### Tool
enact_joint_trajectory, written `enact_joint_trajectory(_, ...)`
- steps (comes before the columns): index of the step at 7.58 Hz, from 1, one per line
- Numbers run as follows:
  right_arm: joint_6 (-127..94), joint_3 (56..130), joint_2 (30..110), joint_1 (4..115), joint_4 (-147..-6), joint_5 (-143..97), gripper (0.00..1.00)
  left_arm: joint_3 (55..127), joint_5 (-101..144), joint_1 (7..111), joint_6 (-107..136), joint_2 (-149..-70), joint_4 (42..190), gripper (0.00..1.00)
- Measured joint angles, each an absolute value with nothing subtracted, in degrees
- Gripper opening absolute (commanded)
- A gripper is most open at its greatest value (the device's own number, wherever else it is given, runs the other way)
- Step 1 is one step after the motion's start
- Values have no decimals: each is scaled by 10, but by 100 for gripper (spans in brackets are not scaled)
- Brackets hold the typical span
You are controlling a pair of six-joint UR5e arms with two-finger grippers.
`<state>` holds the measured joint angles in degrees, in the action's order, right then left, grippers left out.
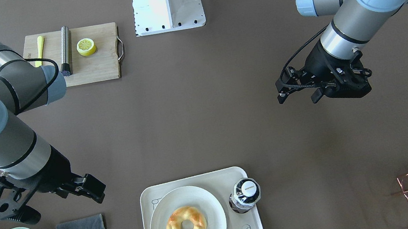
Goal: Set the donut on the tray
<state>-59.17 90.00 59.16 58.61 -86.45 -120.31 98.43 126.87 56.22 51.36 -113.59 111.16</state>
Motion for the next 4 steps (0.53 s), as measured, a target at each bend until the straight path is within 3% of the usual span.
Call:
enact_joint_trajectory(2,-393,957,718,626,-896,-1205,100,971,1257,590,508,-1109,1120,98)
enact_joint_trajectory(4,-181,966,822,701,-902,-1207,100,966,1242,606,507,-1089,1123,98)
